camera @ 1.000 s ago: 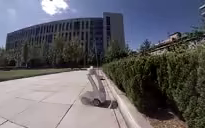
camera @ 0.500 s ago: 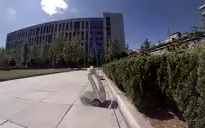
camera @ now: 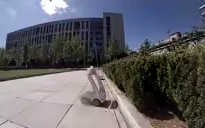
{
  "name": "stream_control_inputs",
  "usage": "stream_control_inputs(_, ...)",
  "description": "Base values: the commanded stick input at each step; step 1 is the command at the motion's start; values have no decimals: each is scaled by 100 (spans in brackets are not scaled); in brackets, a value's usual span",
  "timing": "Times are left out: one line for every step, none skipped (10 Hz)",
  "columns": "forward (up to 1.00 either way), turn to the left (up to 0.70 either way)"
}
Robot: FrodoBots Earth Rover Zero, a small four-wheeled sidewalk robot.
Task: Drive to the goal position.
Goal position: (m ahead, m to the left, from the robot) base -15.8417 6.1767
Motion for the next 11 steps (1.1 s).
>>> stream_control_inputs(1,0)
stream_control_inputs(4,0)
stream_control_inputs(4,0)
stream_control_inputs(4,0)
stream_control_inputs(4,0)
stream_control_inputs(4,0)
stream_control_inputs(1,0)
stream_control_inputs(1,0)
stream_control_inputs(3,0)
stream_control_inputs(4,0)
stream_control_inputs(4,0)
